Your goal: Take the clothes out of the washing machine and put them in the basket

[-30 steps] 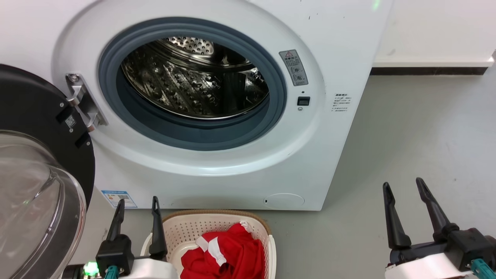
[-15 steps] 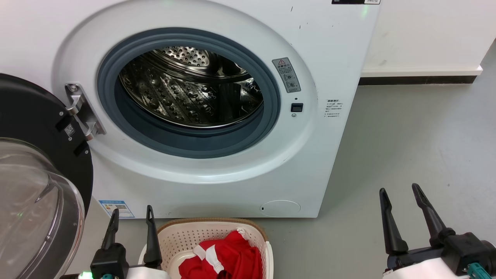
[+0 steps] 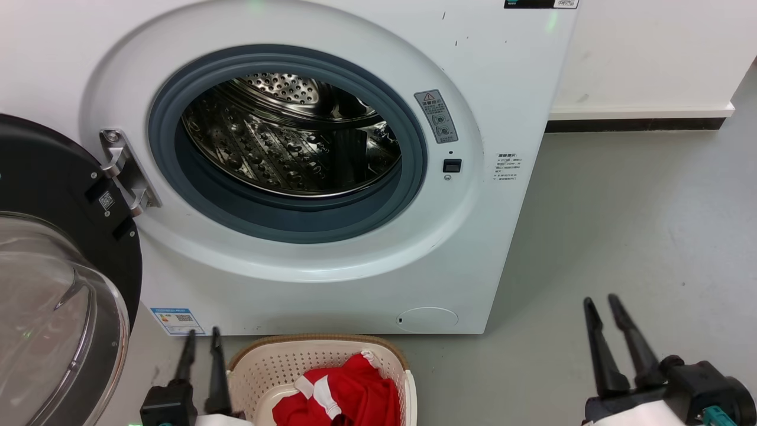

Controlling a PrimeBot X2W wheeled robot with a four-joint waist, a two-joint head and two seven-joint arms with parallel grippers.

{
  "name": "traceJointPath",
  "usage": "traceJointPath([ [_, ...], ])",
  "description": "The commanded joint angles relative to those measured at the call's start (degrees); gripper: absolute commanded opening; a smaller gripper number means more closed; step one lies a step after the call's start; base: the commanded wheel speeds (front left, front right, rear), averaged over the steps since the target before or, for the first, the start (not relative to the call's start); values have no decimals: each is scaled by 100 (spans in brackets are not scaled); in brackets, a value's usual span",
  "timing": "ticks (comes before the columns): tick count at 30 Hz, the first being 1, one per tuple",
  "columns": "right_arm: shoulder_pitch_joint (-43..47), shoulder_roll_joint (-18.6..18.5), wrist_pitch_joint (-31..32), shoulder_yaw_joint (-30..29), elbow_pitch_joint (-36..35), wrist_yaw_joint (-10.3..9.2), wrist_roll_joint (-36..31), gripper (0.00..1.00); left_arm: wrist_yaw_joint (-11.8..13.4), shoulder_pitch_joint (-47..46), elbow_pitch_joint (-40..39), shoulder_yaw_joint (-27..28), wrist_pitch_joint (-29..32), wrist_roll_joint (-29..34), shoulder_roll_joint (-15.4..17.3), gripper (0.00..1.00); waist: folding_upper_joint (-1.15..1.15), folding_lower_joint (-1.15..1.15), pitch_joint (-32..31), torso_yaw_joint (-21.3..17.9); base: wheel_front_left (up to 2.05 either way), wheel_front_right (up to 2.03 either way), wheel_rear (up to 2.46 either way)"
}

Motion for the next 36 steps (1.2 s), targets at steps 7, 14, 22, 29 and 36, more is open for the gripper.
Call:
traceJointPath([
  [7, -39, -45, 122, 4, 129, 0, 806, 0, -111, -144, 194, 111, 249, -740, -5, 0, 0, 0, 4, 8, 0, 0, 0],
  [14, -186, -101, 270, -7, 282, -1, 1672, 0, -230, -230, 226, 142, 416, -1560, -5, 0, 0, 0, 10, 15, 0, 0, 0],
  [22, -315, -145, 428, -28, 416, -1, 2557, 0, -357, -335, 279, 187, 601, -2407, -6, 0, 0, 0, 15, 24, 0, 0, 0],
  [29, -410, -172, 562, -54, 519, -1, 3261, 0, -458, -427, 331, 234, 760, -3088, -6, 0, 0, 0, 21, 31, 0, 0, 0],
  [36, -490, -190, 673, -81, 601, -1, 3814, 0, -538, -504, 374, 273, 889, -3629, -6, 0, 0, 0, 25, 38, 0, 0, 0],
])
